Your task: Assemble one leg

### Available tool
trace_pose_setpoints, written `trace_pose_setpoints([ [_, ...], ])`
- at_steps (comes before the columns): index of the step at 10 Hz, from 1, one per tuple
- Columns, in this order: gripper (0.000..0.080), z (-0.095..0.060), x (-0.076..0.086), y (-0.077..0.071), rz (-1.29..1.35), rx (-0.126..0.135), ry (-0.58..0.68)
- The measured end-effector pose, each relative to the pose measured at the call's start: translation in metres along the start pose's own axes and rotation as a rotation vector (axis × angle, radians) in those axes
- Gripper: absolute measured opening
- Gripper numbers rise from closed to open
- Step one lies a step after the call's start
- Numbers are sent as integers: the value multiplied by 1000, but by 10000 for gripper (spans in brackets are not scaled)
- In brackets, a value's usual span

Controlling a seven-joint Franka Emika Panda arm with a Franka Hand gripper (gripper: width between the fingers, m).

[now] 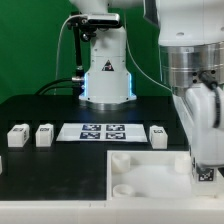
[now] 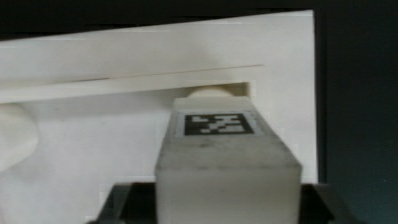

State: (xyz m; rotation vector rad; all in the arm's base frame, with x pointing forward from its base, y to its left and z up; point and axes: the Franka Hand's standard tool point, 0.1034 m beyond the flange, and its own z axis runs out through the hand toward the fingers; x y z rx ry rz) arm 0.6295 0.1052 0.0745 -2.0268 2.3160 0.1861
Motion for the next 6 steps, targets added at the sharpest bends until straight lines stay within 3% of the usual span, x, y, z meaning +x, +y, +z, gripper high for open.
trace_pose_setpoints([
  [1,366,1,0,0,-36,-1,0],
  [2,547,1,0,0,-82,-1,0],
  [3,547,1,-2,-1,-163,15,3],
  [4,628,4,-9,-1,-336,44,6],
  [6,643,6,-22,6,-681,57,13],
])
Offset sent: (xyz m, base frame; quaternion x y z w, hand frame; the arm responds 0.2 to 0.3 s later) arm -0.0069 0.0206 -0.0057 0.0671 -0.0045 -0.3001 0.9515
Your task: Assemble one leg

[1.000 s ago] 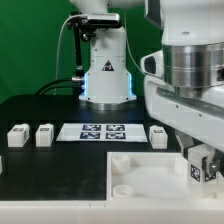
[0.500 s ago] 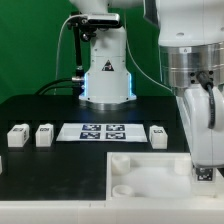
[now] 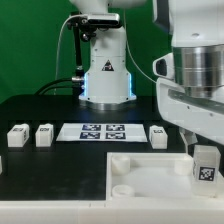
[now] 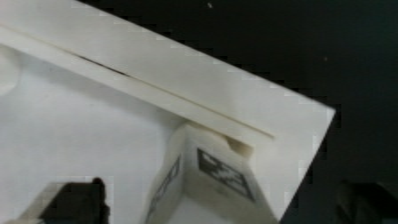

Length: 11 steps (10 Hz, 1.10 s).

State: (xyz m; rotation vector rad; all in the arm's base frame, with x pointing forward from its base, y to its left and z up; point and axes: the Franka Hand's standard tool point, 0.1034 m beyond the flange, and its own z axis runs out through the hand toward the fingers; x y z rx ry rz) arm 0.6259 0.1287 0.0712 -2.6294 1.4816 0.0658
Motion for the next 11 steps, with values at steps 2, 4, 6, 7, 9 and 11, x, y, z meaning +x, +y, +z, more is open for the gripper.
trace_pose_setpoints([
  [2,648,0,2,1,-176,-2,2],
  [4,649,0,5,3,-464,-15,9],
  [6,649,-3,9,4,-796,-42,11],
  [7,649,-4,11,3,-902,-42,13],
  [9,649,-3,10,3,-836,-40,12],
  [11,382,-3,11,3,-832,-40,12],
])
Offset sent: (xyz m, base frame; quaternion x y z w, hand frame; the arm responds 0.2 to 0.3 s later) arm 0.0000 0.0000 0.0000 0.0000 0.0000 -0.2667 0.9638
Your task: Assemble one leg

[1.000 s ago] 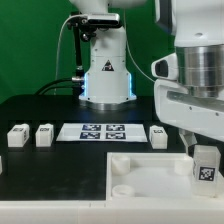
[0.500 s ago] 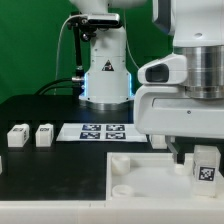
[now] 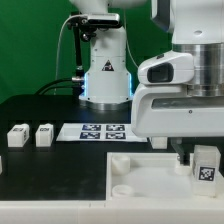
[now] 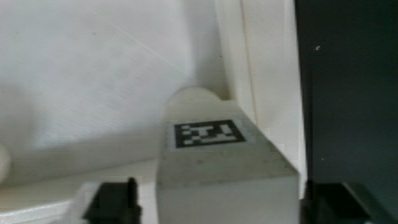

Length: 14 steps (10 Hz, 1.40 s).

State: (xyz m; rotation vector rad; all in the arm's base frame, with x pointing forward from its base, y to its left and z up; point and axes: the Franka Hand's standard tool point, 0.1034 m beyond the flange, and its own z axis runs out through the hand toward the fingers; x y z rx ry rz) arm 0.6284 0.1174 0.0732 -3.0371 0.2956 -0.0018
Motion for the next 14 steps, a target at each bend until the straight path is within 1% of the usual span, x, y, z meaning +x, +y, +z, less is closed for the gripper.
trace_pose_setpoints([
  [1,298,1,0,1,175,2,-3],
  [3,298,0,0,3,424,2,-5],
  [4,297,-3,2,9,626,-3,-17],
  [5,297,-2,2,9,835,-5,-17],
  [6,296,0,2,5,1052,4,-25],
  [7,296,1,2,6,1262,14,-40],
  [8,296,1,3,6,1405,15,-51],
  [10,296,1,2,4,1645,15,-63],
  [11,296,1,1,2,1723,13,-65],
  [12,296,1,1,2,1717,13,-64],
  [13,371,1,1,2,1709,12,-65],
  [14,510,2,1,2,1687,12,-65],
])
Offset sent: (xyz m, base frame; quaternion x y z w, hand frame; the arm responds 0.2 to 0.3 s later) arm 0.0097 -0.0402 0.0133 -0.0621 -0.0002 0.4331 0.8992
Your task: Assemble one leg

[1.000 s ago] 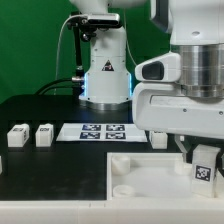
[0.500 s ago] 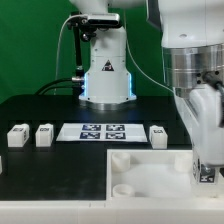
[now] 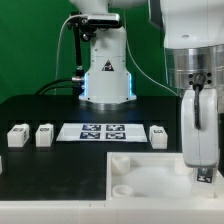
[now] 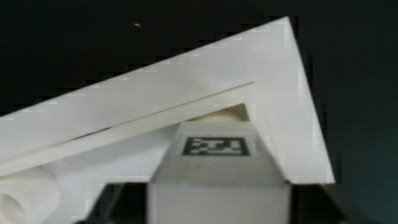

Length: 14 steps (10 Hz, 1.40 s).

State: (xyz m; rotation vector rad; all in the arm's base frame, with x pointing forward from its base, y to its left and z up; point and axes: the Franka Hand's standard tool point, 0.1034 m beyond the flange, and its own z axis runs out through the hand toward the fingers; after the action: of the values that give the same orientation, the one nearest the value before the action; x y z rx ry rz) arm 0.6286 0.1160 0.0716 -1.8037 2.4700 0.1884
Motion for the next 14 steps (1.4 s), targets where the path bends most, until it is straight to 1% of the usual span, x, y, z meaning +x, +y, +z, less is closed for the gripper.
trace_pose_setpoints([
  [1,510,1,-2,1,-20,2,0],
  [2,619,4,-10,5,-124,10,-3],
  [3,640,5,-16,9,-390,10,2],
  [4,640,5,-19,11,-521,7,5],
  [5,648,5,-18,10,-600,7,5],
  [8,649,5,-14,9,-981,4,9],
  [10,649,5,0,6,-1209,-4,13],
  [11,649,3,3,5,-1384,-38,30],
  [12,649,0,0,2,-1424,-54,39],
  [13,649,1,0,2,-1373,-46,36],
  [14,529,1,0,2,-1378,-47,36],
])
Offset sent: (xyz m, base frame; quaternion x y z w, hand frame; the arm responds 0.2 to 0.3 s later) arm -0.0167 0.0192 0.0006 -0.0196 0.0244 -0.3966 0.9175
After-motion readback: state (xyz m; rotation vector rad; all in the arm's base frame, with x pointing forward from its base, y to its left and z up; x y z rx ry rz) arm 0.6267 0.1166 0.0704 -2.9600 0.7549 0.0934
